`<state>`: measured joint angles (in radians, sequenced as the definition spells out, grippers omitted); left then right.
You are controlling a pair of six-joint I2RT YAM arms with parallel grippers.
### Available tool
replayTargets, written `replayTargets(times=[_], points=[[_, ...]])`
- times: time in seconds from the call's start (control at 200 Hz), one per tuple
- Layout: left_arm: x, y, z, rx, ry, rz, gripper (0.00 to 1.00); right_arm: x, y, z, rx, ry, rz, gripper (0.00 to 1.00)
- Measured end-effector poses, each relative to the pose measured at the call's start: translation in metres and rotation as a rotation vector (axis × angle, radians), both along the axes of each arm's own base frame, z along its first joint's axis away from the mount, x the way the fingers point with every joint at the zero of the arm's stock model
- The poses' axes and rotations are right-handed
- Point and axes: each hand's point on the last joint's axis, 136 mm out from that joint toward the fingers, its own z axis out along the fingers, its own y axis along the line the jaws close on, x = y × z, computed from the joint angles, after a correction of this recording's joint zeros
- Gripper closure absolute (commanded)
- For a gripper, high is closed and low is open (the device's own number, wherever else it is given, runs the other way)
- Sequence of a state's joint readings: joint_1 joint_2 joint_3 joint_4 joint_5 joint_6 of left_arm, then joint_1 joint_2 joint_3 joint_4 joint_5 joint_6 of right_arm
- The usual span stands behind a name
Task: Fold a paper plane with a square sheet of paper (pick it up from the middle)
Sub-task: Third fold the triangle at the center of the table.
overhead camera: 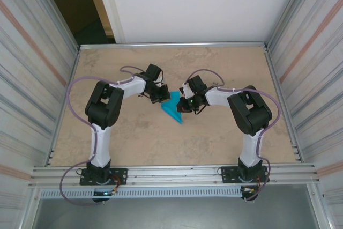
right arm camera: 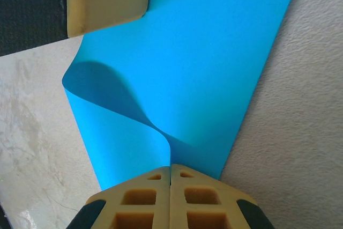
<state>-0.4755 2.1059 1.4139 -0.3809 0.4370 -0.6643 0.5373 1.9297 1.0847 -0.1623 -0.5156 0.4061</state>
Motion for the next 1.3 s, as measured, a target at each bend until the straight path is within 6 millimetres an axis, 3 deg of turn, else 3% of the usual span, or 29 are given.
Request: replayTargets(times=[0.336, 0.571, 0.742, 0.872, 1.112, 1.303], points=[[0.000, -0.001, 0.000, -0.006, -0.001, -0.010, 0.90, -0.001, 0.000, -0.001, -0.002, 0.001, 0.004, 1.00], [0.002, -0.002, 0.008, -0.008, -0.009, -0.012, 0.82, -0.001, 0.000, -0.002, -0.003, -0.008, 0.015, 1.00], [0.003, -0.003, 0.050, -0.073, -0.106, 0.013, 0.81, -0.001, 0.000, -0.002, -0.004, -0.009, 0.018, 1.00], [-0.019, -0.003, 0.076, -0.149, -0.150, 0.049, 0.86, -0.001, 0.000, -0.002, -0.005, -0.008, 0.017, 1.00], [-0.073, -0.021, 0.043, -0.172, -0.033, 0.033, 0.88, -0.001, -0.001, -0.002, -0.005, -0.008, 0.017, 1.00], [-0.079, -0.027, 0.041, -0.180, -0.017, 0.029, 0.88, 0.000, 0.000, -0.002, -0.006, -0.005, 0.017, 1.00]])
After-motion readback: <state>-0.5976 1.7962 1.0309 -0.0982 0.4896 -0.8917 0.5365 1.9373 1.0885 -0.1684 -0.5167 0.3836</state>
